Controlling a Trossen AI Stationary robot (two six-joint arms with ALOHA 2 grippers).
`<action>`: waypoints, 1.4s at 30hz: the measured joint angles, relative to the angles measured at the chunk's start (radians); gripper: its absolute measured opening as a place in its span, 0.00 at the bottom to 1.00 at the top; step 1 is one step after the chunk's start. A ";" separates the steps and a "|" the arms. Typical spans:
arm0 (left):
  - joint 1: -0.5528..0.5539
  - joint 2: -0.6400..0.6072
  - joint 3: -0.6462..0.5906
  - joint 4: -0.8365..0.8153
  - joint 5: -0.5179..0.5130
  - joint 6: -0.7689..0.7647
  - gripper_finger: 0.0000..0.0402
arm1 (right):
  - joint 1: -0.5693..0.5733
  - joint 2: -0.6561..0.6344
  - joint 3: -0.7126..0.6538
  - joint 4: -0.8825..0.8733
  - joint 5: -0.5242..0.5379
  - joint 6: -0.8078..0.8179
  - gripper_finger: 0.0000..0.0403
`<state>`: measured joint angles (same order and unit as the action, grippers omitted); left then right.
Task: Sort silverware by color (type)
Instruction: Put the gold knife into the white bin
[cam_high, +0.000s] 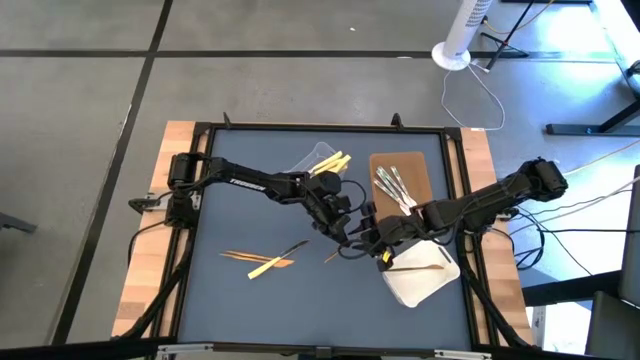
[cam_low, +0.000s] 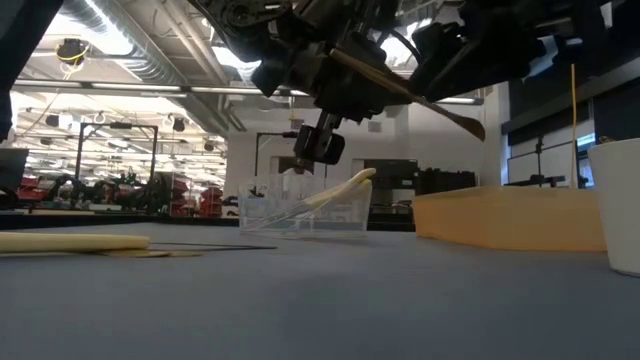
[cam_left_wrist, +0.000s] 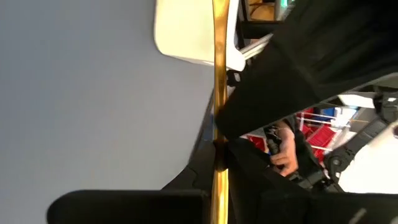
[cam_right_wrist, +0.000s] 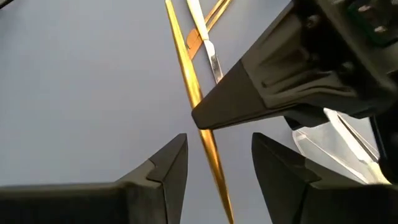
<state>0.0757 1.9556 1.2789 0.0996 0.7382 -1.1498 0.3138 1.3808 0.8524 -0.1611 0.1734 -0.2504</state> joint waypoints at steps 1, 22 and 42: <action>0.000 0.000 0.000 0.010 0.008 -0.011 0.05 | 0.000 0.000 0.000 0.000 0.000 -0.001 0.42; 0.001 0.000 0.000 0.053 0.024 -0.081 0.05 | 0.000 0.000 -0.001 0.000 -0.008 -0.018 0.15; -0.005 0.000 0.000 0.054 0.004 -0.071 0.20 | 0.000 0.000 -0.002 0.001 -0.053 -0.042 0.01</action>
<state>0.0712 1.9556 1.2789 0.1532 0.7425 -1.2208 0.3138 1.3804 0.8509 -0.1601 0.1200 -0.2928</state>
